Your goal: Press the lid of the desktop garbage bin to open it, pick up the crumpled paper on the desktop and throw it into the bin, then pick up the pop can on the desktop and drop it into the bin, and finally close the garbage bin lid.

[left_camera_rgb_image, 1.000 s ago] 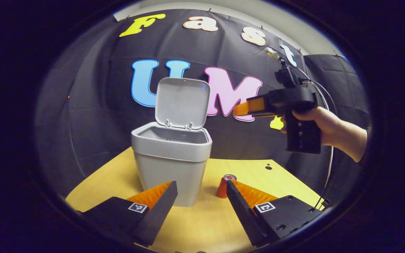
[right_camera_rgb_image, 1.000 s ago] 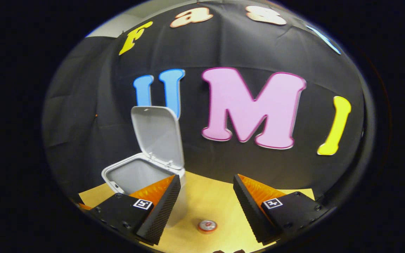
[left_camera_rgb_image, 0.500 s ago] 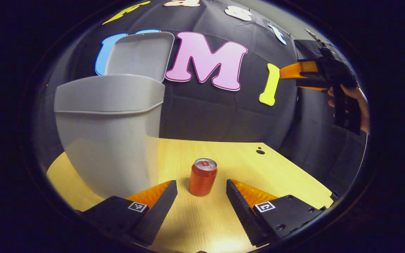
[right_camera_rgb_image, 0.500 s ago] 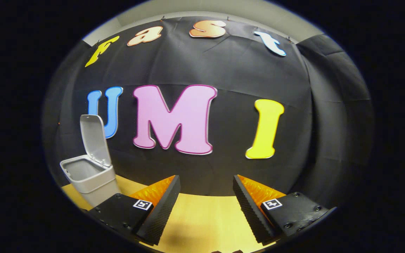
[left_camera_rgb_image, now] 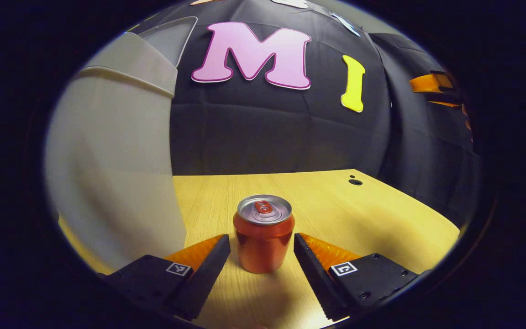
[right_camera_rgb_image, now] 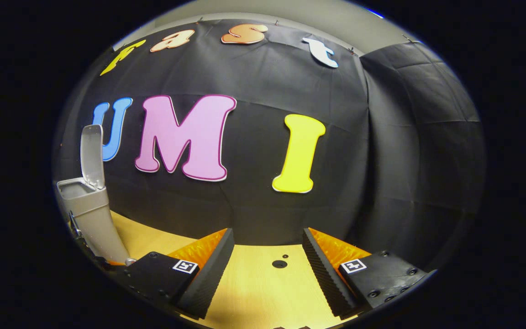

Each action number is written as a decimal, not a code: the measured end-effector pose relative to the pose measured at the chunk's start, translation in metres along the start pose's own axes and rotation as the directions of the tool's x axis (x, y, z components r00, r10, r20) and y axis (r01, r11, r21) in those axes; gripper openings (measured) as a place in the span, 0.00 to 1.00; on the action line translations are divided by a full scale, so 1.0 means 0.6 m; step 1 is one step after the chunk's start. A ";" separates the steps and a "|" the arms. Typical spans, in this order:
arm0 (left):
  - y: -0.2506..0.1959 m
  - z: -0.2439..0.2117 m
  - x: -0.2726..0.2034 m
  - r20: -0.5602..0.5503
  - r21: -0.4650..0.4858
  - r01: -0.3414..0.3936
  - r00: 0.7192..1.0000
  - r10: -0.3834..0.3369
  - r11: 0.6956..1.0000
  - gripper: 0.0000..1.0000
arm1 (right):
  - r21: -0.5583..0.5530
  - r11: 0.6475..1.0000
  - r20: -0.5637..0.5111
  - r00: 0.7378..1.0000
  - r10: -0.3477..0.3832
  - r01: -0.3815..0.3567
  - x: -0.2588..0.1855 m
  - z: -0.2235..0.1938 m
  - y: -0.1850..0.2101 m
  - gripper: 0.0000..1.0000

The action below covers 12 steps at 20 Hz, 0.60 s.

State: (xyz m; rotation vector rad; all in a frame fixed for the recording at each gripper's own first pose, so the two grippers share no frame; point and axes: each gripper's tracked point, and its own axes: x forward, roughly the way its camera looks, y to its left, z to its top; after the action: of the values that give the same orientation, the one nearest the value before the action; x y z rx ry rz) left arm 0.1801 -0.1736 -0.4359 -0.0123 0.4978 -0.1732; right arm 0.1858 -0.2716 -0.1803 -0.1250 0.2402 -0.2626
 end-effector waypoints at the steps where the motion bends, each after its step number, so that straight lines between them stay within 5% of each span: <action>1: -0.002 -0.001 0.009 0.002 0.003 0.001 1.000 -0.001 1.000 0.95 | 0.000 1.000 -0.011 1.000 -0.007 0.007 0.004 -0.009 -0.006 0.97; 12: -0.024 0.031 0.000 -0.006 0.037 -0.014 1.000 0.014 0.999 0.88 | 0.053 0.998 -0.027 1.000 -0.014 0.015 0.016 -0.029 -0.004 0.97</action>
State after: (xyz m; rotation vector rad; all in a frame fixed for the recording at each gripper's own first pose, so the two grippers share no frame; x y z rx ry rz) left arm 0.1868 -0.1884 -0.4189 0.0274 0.5008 -0.1686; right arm 0.1897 -0.2780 -0.1984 -0.0709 0.2586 -0.2851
